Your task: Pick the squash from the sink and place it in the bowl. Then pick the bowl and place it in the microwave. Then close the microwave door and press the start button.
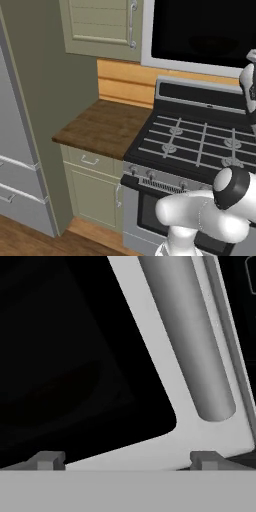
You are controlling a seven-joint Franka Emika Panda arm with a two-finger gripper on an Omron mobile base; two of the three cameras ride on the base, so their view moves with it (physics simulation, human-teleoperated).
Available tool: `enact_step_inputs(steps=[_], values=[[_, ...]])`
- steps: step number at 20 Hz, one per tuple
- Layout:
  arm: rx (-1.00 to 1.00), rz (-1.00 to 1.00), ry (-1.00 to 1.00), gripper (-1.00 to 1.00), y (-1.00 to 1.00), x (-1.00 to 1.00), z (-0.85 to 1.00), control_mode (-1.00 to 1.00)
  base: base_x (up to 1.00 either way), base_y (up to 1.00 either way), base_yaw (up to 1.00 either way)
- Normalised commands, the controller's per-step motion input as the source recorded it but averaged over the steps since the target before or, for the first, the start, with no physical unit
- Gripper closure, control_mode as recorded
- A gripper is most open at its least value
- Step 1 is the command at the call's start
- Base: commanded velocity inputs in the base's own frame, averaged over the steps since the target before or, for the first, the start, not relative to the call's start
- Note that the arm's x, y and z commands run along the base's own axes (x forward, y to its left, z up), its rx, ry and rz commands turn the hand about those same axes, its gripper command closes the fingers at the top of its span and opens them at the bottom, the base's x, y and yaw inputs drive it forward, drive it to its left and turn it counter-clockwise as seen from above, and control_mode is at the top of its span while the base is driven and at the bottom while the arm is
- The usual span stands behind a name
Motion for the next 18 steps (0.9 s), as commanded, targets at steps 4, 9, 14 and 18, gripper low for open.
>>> enact_step_inputs(steps=[4, 9, 14, 18], values=[[-0.15, 0.0, 0.0, -1.0, 0.58, -1.0, 0.39, -1.0, 0.0, 0.0, 0.0], [-0.11, 0.0, 0.06, -1.0, 0.21, -0.51, 0.15, -1.0, 0.0, 0.0, 0.0], [-0.15, -0.01, 0.15, -1.0, 0.02, -0.35, 0.02, -1.0, 0.0, 0.0, 0.0], [-0.08, -0.04, 0.09, -1.0, 0.0, -0.43, 0.07, -1.0, 0.0, 0.0, 0.0]])
